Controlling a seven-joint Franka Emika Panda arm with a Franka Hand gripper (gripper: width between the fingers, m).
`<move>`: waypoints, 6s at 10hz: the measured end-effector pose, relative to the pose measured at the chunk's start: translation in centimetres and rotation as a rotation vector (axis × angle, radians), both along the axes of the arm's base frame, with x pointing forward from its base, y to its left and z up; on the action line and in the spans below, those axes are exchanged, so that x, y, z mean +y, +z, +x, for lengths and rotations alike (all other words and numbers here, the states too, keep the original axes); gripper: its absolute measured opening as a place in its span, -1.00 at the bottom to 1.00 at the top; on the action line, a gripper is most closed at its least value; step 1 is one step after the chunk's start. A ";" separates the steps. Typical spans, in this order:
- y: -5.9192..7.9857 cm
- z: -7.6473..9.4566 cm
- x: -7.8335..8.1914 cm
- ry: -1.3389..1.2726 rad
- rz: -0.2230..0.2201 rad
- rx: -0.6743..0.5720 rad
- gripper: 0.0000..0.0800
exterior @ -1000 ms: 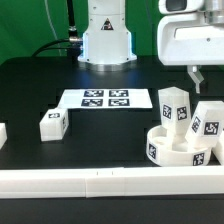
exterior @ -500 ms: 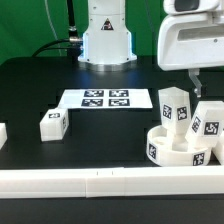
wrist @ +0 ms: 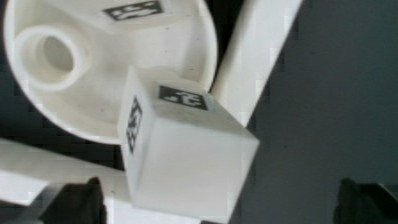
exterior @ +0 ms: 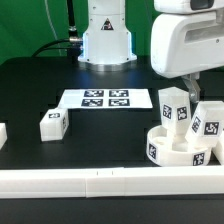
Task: Assemble stool
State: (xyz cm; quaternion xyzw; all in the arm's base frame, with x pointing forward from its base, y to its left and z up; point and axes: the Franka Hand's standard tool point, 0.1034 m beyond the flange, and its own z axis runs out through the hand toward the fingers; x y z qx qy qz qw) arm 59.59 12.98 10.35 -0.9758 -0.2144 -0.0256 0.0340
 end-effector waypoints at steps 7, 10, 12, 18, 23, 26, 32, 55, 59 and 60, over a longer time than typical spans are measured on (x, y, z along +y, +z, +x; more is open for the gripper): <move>-1.2 0.3 -1.2 0.602 -0.085 -0.017 0.62; -1.4 0.4 -1.2 0.755 -0.118 -0.021 0.62; -1.8 0.5 -1.4 0.894 -0.147 -0.013 0.62; -2.3 0.2 -1.7 0.870 -0.145 -0.003 -0.15; -2.4 0.1 -1.8 0.580 -0.131 0.008 -0.15; -2.4 0.1 -1.6 0.263 -0.106 0.012 -0.15; -2.4 0.2 -2.1 -0.080 -0.103 0.020 -0.15; -4.8 -4.5 -19.9 -0.273 -0.116 0.035 0.62; -5.5 -5.4 -22.2 -0.395 -0.081 0.076 0.62; -6.5 -6.0 -24.5 -0.427 -0.080 0.110 0.62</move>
Offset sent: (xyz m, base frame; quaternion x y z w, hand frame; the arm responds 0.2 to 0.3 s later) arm 0.0093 0.0081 -0.0056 0.0092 -0.0140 -0.2364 0.9715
